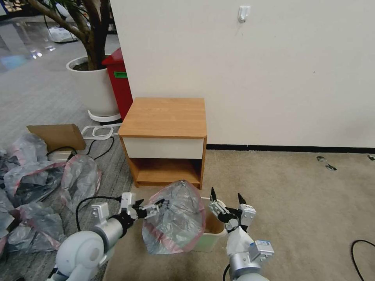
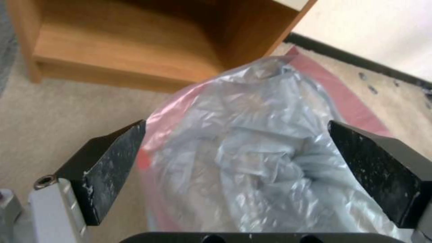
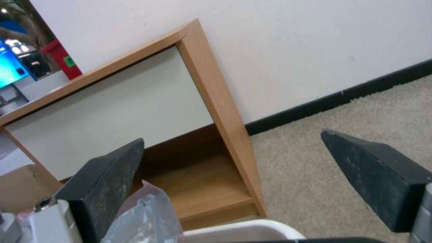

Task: Pick up the garbage bag from the table and place it over the trash can.

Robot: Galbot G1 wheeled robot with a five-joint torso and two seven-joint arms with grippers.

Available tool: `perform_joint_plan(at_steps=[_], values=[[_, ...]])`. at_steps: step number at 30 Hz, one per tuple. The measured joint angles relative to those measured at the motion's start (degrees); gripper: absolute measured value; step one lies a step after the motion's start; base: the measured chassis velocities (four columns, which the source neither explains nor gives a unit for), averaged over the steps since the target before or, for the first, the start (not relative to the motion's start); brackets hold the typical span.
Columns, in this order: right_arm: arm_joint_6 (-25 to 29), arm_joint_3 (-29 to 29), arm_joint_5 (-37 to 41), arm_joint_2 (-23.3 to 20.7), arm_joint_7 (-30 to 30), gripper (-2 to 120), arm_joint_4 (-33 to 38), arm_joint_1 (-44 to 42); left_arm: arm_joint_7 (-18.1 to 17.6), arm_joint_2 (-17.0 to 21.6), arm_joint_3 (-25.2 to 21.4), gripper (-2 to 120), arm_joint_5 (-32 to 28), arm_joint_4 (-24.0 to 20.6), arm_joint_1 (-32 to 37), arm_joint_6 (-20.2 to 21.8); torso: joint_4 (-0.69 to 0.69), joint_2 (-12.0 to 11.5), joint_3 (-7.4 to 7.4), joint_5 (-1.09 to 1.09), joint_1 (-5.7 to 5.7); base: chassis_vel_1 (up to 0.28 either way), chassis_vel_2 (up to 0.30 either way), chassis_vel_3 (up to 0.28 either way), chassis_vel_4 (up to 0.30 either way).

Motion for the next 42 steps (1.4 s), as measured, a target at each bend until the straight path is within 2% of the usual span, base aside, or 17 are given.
perform_joint_plan(at_steps=[9,18,28,42], values=[[0.3,-0.4,-0.5,-0.1,-0.1,100,-0.1,-0.5,-1.9,0.0,1.9,100,4.7,1.9,-2.3,3.4,0.0,0.0,0.0,-0.01,0.0,0.0,0.0,0.0,0.0],[0.8,0.2,-1.2,-0.1,-0.1,100,0.5,-1.3,-1.6,1.6,5.9,100,7.4,5.5,-6.0,3.6,-0.01,0.0,0.0,-0.01,0.0,0.0,0.0,0.0,0.0],[1.3,1.1,-1.8,0.3,-0.1,100,0.6,-2.1,-0.5,1.4,9.3,100,7.9,6.7,-8.5,3.5,-0.01,0.0,0.0,-0.01,0.0,0.0,0.0,0.0,0.0],[2.0,0.8,-2.8,1.0,-0.2,100,0.1,-2.4,-0.1,1.2,10.5,99,8.9,7.5,-7.9,3.5,-0.01,0.0,0.0,-0.01,0.0,0.0,0.0,0.0,0.0]])
